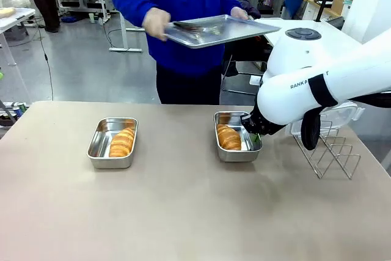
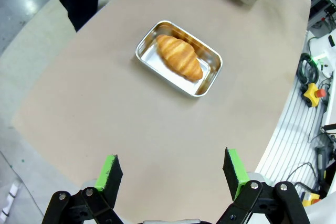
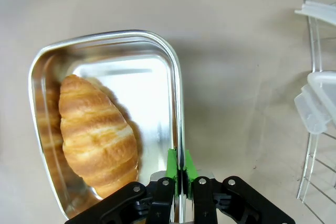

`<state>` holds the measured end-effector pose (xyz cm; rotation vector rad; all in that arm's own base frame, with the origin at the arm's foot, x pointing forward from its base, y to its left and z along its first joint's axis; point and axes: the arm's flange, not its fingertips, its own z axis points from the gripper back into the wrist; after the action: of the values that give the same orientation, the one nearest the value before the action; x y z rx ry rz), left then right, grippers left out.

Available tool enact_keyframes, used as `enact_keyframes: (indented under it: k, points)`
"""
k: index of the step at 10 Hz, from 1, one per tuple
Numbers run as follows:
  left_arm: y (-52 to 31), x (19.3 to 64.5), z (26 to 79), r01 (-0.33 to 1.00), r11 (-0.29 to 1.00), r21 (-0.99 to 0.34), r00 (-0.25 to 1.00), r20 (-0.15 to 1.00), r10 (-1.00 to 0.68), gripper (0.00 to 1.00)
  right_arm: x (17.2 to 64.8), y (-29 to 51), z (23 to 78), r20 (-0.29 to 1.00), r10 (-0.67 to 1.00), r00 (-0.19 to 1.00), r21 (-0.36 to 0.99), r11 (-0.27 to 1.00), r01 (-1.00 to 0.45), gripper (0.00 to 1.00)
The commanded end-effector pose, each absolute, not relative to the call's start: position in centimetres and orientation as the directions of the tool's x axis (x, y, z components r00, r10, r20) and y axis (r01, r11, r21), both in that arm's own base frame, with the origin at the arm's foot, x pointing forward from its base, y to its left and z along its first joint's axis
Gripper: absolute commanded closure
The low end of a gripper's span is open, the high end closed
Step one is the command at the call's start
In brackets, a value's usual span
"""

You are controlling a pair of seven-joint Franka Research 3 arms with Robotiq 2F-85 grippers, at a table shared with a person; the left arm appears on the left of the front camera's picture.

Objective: Place the bread in airtight containers.
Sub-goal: Once an object is inside an Airtight Container , place the container in the center of the table.

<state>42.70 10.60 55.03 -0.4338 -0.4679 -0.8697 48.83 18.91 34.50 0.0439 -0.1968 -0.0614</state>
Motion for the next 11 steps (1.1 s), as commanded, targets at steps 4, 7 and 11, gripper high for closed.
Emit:
enact_keyframes:
  k: [4, 7, 11]
  points:
    - [10.6, 42.7, 55.4, 0.805, 0.566, -0.177, 0.555, 0.562, -0.614, 0.00, 48.9, 18.9, 32.6, 0.174, -0.137, 0.975, 0.070, 0.989, 0.127, 0.95]
    - [10.6, 42.7, 55.4, 0.805, 0.566, -0.177, 0.555, 0.562, -0.614, 0.00, 48.9, 18.4, 34.0, 0.178, -0.140, 0.974, 0.064, 0.989, 0.131, 0.00]
    - [10.6, 42.7, 55.4, 0.805, 0.566, -0.177, 0.555, 0.562, -0.614, 0.00, 49.0, 14.3, 42.7, 0.269, 0.007, 0.963, 0.223, 0.972, -0.069, 0.00]
